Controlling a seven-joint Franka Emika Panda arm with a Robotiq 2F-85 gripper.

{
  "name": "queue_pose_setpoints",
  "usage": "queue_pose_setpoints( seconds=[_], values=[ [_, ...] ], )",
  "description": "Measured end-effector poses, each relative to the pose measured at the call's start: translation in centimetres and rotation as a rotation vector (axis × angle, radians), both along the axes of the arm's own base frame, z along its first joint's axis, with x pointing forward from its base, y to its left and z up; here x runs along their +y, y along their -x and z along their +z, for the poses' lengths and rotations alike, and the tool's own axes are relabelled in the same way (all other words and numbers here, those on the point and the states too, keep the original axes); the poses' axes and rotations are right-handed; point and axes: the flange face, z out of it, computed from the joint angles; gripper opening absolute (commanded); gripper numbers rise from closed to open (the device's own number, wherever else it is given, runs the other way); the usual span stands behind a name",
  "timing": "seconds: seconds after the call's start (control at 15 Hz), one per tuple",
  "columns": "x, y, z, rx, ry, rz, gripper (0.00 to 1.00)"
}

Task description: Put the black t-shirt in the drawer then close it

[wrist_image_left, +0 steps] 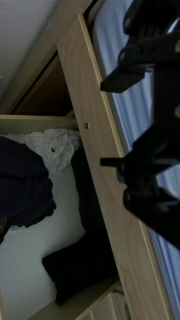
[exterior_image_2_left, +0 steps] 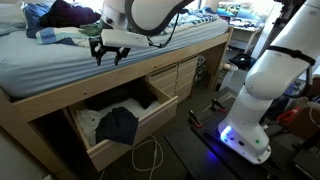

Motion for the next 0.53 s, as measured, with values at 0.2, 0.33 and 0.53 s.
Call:
queue_pose_setpoints(
  seconds=[0.2,0.33,0.53],
  values=[
    [0.1,0.0,0.7,-0.006,0.0,-0.002,1.0],
    [0.3,0.3,1.6,-0.012,0.003,0.002,1.0],
    [0.8,1.0,1.6,-0.004,0.011,0.015,1.0]
  ],
)
